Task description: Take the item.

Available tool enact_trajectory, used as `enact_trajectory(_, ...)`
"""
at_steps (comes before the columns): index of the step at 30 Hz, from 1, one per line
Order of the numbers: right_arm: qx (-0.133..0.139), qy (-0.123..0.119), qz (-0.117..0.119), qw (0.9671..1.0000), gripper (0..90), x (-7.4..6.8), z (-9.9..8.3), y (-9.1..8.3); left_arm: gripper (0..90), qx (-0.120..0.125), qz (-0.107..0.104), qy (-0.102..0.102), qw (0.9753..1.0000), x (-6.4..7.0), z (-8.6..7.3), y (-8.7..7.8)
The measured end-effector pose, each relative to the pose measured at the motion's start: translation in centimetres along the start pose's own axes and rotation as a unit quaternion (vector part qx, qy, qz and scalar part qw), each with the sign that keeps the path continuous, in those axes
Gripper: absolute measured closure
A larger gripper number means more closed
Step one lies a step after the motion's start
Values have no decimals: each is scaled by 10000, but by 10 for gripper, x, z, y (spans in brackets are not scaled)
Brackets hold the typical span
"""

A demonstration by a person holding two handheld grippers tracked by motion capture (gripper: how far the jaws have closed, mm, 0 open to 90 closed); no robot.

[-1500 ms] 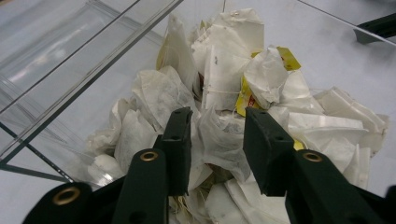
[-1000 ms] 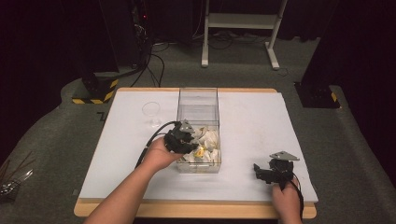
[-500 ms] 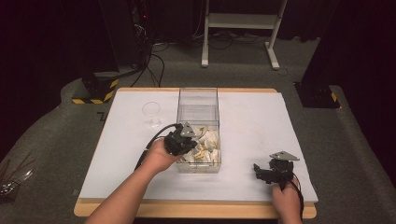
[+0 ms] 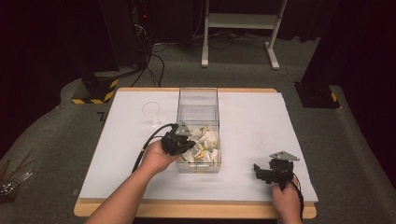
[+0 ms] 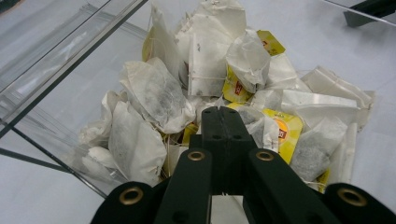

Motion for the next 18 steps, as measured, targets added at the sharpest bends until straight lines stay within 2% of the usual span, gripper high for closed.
enact_trajectory(2, 0, -1, -1, 10000, 90, 0, 0, 0, 900, 68, -53, -128, 9999, -2, -2, -1)
enact_trajectory(8, 0, -13, -1, 10000, 90, 0, 0, 0, 900, 201, -156, -253, 9994, -4, -4, -3)
enact_trajectory(15, 0, -13, 0, 10000, 90, 0, 0, 0, 900, 472, -209, -534, 9972, -7, -5, -8)
enact_trajectory(18, -1, -11, -6, 10000, 90, 0, 0, 0, 900, 563, -198, -583, 9965, -9, -5, -11)
Point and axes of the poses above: each handheld gripper's, and its own axes: y roughly forward along the jaws, z roughly out of its top, x roughly to its right, the point moved 5 cm from there along y, roughly forward along the jaws, and after that the axes turned 15 degrees about z, right-handed, at the moved point
